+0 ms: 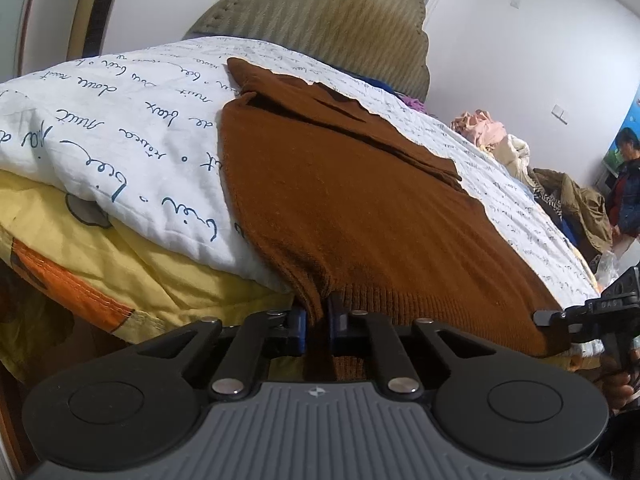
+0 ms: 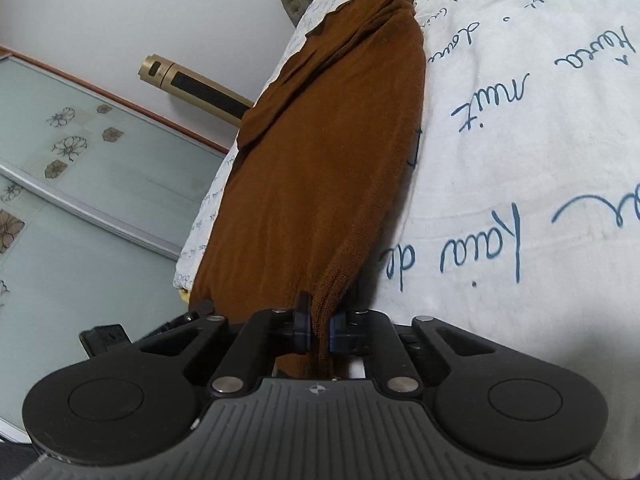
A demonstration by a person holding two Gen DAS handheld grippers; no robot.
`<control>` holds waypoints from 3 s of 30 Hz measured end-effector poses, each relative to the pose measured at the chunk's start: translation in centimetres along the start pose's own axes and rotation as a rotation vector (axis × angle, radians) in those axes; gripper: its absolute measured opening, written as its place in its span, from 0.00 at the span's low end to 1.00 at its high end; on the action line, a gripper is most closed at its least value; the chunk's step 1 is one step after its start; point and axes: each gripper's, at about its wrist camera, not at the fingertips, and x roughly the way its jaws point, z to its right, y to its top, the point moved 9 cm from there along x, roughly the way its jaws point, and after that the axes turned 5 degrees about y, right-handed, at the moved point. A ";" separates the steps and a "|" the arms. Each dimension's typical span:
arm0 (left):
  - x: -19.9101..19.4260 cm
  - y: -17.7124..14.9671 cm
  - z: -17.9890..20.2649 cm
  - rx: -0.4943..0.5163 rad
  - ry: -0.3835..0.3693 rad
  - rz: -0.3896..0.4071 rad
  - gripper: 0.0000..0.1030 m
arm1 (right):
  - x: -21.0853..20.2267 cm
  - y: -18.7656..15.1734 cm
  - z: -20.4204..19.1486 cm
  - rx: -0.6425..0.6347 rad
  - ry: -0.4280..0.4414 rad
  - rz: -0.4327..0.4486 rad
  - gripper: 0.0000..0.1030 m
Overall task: Fold small clothes
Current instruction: 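Grasp the sweater hem with both grippers side by side, then lift the hem and fold it toward the collar with both grippers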
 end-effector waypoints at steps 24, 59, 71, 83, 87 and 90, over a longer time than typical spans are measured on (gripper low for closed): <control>-1.2 3.4 1.5 0.024 0.005 0.062 0.08 | -1.0 3.0 -4.1 -0.110 0.038 0.092 0.12; 8.0 12.9 2.6 0.126 0.195 0.041 0.08 | 2.9 15.7 -3.8 -0.151 -0.051 0.234 0.12; 11.4 15.1 1.7 0.097 0.243 0.020 0.08 | 4.7 19.1 -1.7 -0.104 -0.057 0.240 0.12; 14.2 16.1 0.9 0.035 0.263 0.002 0.08 | 6.1 20.5 2.0 -0.038 -0.092 0.274 0.12; 14.5 16.8 0.8 0.048 0.289 0.013 0.08 | 6.4 21.5 2.6 -0.028 -0.099 0.284 0.12; 15.0 17.2 0.1 0.011 0.297 0.016 0.08 | 6.9 22.2 3.0 -0.027 -0.124 0.284 0.12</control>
